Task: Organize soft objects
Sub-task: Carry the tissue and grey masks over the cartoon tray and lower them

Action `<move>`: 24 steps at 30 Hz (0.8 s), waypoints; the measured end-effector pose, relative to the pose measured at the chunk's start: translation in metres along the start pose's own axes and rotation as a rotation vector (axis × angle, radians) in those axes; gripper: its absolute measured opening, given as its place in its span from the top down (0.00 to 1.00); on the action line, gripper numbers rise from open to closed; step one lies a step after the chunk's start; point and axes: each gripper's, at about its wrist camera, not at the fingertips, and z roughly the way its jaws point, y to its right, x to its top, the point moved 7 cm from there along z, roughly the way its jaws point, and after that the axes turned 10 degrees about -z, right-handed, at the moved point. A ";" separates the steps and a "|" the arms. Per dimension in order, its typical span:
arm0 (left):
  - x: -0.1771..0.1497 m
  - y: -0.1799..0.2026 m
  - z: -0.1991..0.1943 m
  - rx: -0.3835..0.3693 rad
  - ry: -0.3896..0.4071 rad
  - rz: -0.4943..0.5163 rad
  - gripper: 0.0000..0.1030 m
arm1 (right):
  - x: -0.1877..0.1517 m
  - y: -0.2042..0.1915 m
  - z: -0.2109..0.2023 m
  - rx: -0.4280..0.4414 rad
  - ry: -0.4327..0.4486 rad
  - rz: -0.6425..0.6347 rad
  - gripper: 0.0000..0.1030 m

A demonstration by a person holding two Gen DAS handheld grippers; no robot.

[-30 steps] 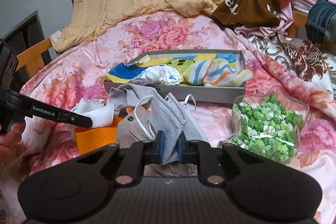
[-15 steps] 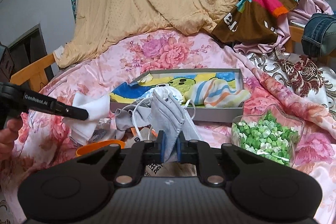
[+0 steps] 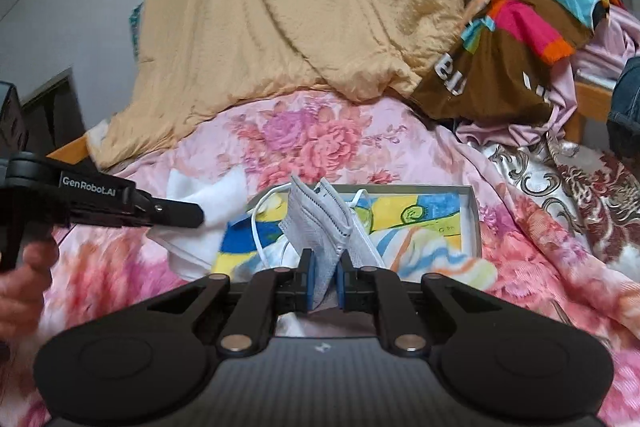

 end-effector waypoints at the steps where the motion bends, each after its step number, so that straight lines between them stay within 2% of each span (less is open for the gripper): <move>1: 0.005 0.002 0.011 0.004 0.003 -0.030 0.90 | 0.001 0.006 0.008 -0.006 -0.002 0.014 0.88; 5: 0.019 0.013 0.054 0.004 0.011 -0.129 0.90 | 0.002 0.025 0.031 -0.030 -0.007 0.056 0.88; 10: 0.026 0.025 0.093 0.029 0.000 -0.125 0.90 | 0.000 0.044 0.051 -0.016 -0.007 0.131 0.88; 15: 0.026 0.015 0.111 0.096 -0.012 -0.101 0.89 | -0.005 0.045 0.066 0.005 -0.031 0.158 0.88; 24: 0.009 -0.017 0.128 0.140 -0.085 -0.177 0.89 | -0.020 0.026 0.083 0.031 -0.124 0.139 0.88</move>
